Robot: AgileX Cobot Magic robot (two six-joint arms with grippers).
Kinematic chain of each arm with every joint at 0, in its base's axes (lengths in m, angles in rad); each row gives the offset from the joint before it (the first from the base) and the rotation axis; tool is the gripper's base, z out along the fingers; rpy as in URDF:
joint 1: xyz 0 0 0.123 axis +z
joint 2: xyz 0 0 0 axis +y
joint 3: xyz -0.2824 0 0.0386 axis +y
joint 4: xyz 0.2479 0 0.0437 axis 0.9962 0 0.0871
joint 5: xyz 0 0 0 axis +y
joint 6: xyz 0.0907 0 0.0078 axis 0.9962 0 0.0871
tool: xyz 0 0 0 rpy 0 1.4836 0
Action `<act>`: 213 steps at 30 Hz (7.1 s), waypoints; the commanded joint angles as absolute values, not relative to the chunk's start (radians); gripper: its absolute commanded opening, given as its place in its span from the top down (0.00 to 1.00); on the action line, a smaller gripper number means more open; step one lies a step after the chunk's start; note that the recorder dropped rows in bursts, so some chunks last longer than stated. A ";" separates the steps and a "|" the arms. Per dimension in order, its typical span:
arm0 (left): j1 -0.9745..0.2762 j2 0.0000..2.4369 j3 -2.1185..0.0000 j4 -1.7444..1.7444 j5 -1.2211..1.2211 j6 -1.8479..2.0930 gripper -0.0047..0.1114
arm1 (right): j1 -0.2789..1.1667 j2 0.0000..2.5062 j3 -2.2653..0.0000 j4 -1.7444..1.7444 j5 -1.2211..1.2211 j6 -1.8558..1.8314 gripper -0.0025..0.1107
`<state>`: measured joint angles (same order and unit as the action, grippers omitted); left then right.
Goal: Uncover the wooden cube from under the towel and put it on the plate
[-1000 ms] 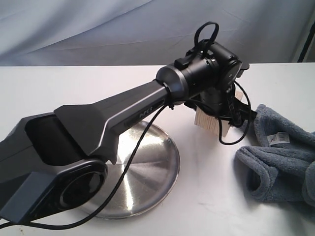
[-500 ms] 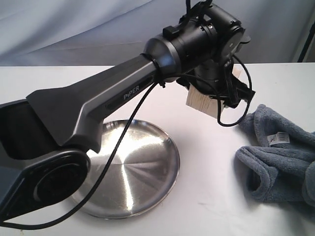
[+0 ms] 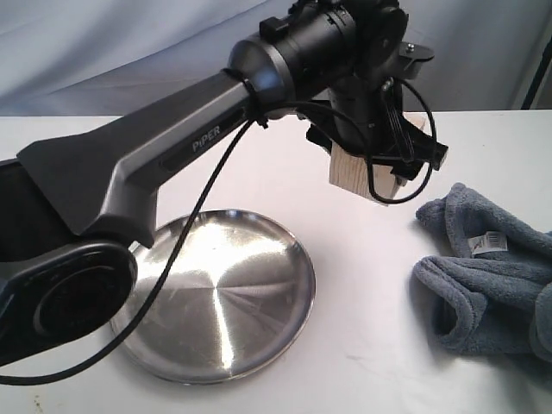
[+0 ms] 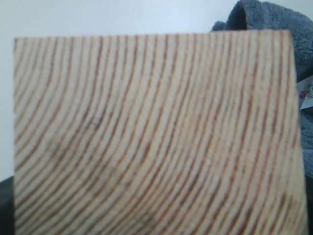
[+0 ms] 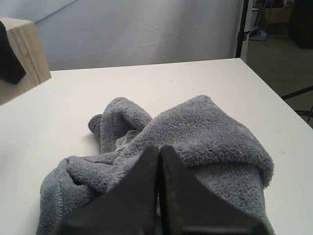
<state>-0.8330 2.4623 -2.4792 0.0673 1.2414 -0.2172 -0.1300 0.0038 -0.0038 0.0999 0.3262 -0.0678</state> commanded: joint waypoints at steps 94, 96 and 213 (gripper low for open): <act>-0.614 1.782 -0.710 0.115 -0.027 -0.180 0.92 | -0.129 0.000 0.000 0.104 0.326 -0.073 0.98; -0.614 1.782 -0.722 0.115 0.000 -0.180 0.85 | -0.129 0.000 0.000 0.104 0.326 -0.073 0.98; 0.012 1.175 -1.074 0.092 1.056 -0.130 0.96 | -0.129 0.000 0.000 0.104 0.326 -0.073 0.98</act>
